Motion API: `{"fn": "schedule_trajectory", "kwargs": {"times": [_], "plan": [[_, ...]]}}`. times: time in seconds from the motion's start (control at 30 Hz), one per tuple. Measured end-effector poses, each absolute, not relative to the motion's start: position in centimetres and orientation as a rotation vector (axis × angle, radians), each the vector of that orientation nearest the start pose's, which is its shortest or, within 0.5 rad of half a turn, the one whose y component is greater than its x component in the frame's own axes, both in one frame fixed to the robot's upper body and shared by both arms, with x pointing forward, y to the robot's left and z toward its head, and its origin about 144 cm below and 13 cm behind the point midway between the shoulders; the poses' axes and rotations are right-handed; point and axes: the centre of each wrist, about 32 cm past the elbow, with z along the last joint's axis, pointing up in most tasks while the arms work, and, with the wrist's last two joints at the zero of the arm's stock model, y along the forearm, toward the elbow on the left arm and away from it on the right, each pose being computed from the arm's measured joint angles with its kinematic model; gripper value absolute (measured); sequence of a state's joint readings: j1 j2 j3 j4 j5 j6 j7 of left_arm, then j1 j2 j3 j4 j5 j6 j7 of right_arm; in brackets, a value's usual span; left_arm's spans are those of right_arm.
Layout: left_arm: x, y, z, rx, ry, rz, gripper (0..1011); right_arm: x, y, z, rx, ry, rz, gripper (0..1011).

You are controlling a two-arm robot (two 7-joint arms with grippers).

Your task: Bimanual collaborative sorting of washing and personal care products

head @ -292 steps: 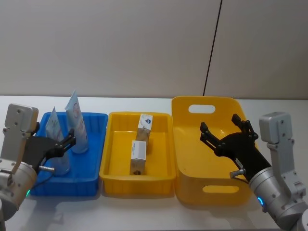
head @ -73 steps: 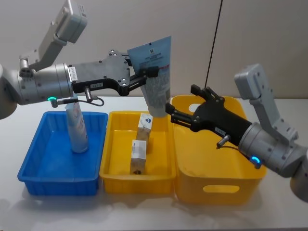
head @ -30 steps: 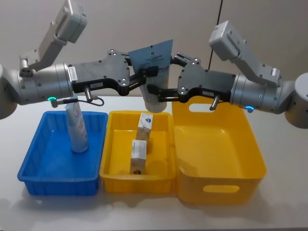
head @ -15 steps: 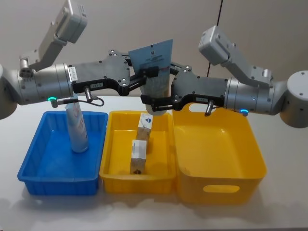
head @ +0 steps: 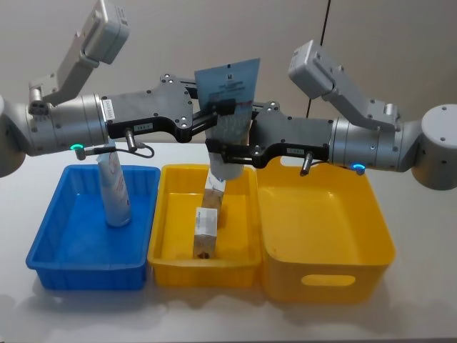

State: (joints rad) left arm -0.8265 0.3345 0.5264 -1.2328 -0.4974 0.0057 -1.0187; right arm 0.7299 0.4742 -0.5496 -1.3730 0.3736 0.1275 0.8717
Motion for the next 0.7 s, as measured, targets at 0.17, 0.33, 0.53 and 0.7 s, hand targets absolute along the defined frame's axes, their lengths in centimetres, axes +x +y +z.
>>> {"fn": "schedule_trajectory", "kwargs": {"times": [0.17, 0.33, 0.53, 0.7], "plan": [[62.94, 21.41, 134.39, -0.009, -0.308, 0.208, 208, 60.04, -24.28, 132.58, -0.229, -0.282, -0.369, 542], [62.94, 21.40, 134.39, -0.009, -0.308, 0.208, 208, 60.03, -24.20, 132.59, -0.229, -0.280, -0.366, 441], [62.94, 21.41, 134.39, -0.009, -0.308, 0.208, 210, 60.02, -24.15, 132.61, -0.230, -0.279, -0.363, 342], [62.94, 21.41, 134.39, -0.009, -0.308, 0.208, 211, 60.02, -24.13, 132.62, -0.230, -0.278, -0.362, 310]]}}
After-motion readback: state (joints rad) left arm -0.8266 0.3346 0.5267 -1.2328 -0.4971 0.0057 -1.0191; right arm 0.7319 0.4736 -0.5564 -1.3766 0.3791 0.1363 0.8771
